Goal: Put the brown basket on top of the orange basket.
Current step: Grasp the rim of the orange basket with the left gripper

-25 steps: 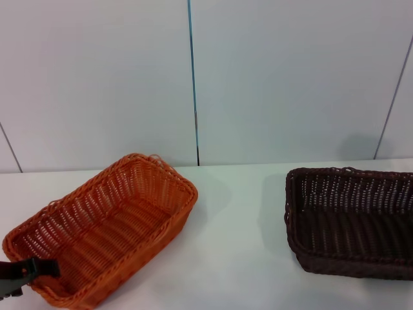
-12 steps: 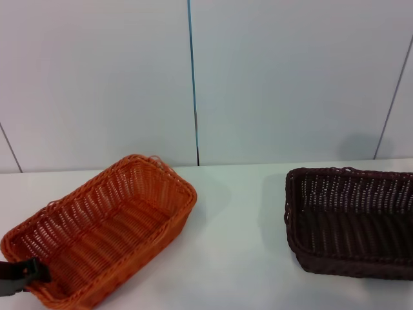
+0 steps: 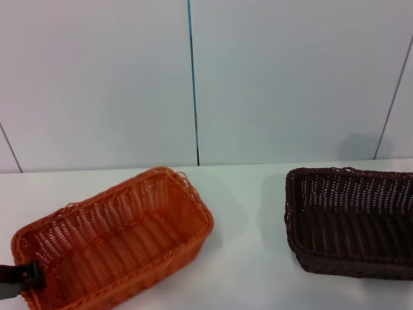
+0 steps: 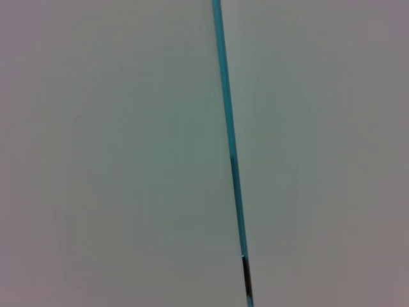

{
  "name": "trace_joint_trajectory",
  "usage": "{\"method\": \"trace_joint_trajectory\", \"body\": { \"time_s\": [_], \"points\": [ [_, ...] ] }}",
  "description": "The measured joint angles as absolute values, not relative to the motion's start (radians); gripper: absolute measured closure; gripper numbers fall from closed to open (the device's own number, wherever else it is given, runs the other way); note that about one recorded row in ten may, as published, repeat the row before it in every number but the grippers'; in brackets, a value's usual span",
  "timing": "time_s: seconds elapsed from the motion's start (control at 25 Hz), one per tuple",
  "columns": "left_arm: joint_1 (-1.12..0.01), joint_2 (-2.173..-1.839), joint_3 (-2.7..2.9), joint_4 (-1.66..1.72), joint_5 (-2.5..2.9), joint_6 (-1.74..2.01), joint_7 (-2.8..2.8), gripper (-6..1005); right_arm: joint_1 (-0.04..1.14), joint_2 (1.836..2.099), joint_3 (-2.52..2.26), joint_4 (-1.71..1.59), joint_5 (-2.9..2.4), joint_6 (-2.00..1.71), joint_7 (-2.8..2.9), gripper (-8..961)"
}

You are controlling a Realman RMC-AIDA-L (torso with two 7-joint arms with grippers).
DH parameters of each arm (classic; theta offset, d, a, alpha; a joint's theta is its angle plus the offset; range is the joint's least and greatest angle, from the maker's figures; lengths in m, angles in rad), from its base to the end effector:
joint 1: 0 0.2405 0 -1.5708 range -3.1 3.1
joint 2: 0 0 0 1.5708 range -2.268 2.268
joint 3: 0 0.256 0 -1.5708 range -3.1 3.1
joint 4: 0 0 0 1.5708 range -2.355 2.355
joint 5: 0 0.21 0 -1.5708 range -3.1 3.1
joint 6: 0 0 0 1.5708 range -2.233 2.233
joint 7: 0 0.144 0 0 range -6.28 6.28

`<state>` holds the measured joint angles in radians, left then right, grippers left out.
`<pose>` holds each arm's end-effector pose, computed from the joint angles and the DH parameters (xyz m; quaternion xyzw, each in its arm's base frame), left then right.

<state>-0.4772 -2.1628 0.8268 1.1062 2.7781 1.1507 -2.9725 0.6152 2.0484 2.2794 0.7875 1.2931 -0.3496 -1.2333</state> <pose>-0.3264 0.3578 0.0447 -0.6079 -0.7059 -0.0278 0.3623 0.2924 0.4630 0.1103 -0.4068 -0.6633 -0.5902 0.2148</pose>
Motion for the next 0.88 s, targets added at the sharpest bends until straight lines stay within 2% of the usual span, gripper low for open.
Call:
{"method": "trace_joint_trajectory", "body": {
  "time_s": [0.16, 0.88],
  "points": [
    [-0.477, -2.161, 0.823, 1.107, 2.778, 1.165, -2.972, 824, 0.615, 2.049, 2.279, 0.787, 1.293, -0.35, -1.234, 344],
    [-0.48, -2.156, 0.815, 1.161, 2.788, 1.191, -2.971, 841, 0.618, 2.051, 2.278, 0.789, 1.293, -0.347, -1.235, 344]
  ]
}}
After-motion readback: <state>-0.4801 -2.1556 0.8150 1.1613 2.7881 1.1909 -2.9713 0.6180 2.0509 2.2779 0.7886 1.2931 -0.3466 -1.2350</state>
